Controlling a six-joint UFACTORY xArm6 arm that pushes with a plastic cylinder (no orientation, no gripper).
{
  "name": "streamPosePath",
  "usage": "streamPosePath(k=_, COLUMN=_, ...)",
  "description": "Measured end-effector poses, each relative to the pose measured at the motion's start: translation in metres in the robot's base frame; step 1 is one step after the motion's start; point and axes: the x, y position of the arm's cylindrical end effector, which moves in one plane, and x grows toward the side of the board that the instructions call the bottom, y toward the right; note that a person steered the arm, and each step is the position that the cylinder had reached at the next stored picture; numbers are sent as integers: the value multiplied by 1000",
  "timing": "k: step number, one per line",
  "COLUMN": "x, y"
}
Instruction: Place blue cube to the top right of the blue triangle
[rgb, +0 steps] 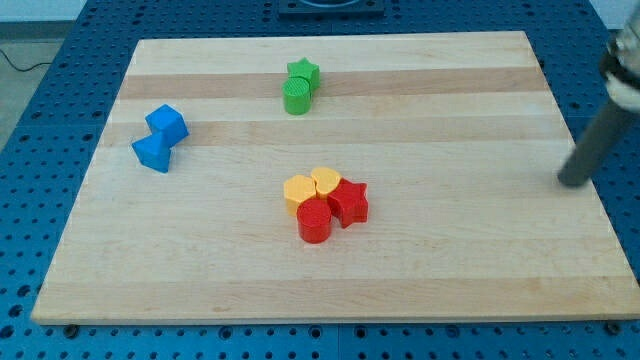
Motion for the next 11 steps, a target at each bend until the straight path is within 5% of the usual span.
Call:
streamPosePath(k=1, x=-91, y=-3)
streamPosePath(k=2, x=-112, y=-41)
streamPosePath(k=8, x=73, y=-503)
streamPosePath(k=9, x=58, y=-552)
streamPosePath(k=11, x=-7, y=-532)
